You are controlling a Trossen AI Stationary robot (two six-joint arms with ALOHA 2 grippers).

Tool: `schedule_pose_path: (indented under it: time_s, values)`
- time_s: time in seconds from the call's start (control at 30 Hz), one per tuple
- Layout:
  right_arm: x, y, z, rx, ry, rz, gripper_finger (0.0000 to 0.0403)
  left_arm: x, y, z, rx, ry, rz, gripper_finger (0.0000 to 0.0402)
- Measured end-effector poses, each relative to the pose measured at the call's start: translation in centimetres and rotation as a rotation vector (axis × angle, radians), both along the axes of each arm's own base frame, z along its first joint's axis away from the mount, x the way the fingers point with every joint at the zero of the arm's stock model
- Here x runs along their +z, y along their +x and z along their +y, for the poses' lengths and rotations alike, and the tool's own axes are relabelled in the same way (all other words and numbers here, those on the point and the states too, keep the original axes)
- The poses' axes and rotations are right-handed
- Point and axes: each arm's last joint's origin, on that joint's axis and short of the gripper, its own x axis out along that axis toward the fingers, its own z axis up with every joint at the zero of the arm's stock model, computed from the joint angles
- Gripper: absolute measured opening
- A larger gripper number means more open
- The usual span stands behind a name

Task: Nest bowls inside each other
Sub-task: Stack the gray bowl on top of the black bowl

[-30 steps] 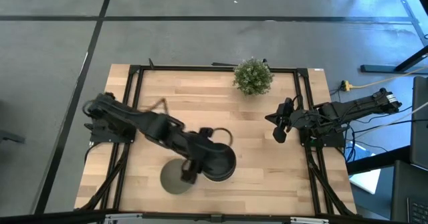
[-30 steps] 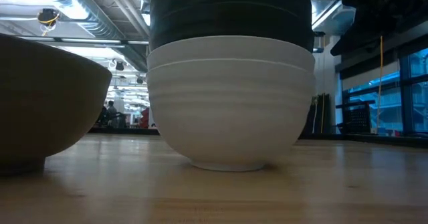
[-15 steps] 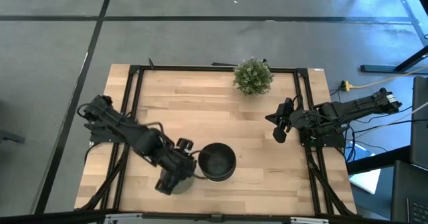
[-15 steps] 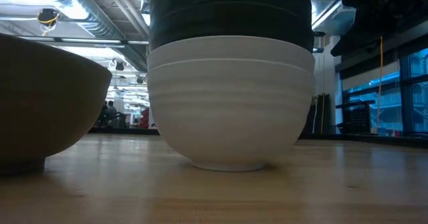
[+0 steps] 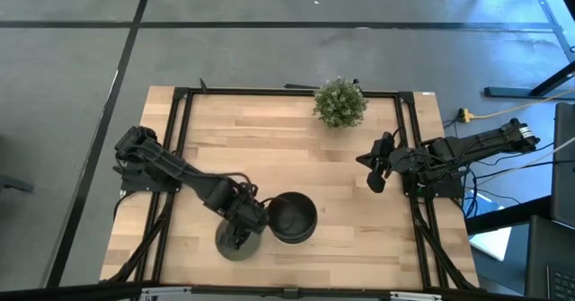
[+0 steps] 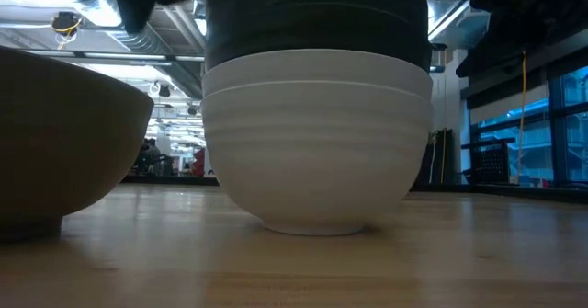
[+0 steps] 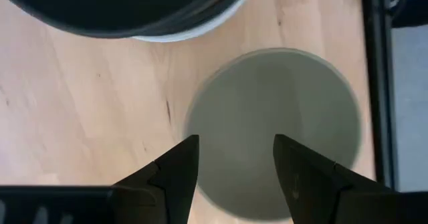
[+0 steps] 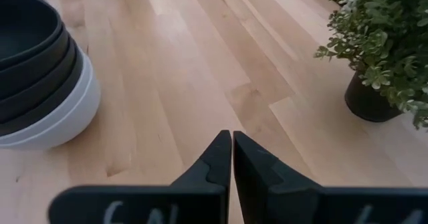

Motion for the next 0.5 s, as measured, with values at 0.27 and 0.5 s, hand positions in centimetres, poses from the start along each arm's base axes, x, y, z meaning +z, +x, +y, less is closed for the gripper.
schedule_pose_path:
  time_s: [0.27, 0.5]
  values:
    - [-0.2, -0.1, 0.0, -0.007, 0.020, 0.017, 0.0019, -0.3, -2.9, 3.2, 0.065, -0.081, -0.152, 0.0187]
    - [-0.2, -0.2, 0.0, -0.006, 0.016, 0.022, 0.0019, -1.8, -6.3, 4.9, 0.199, -0.151, -0.274, 0.0187]
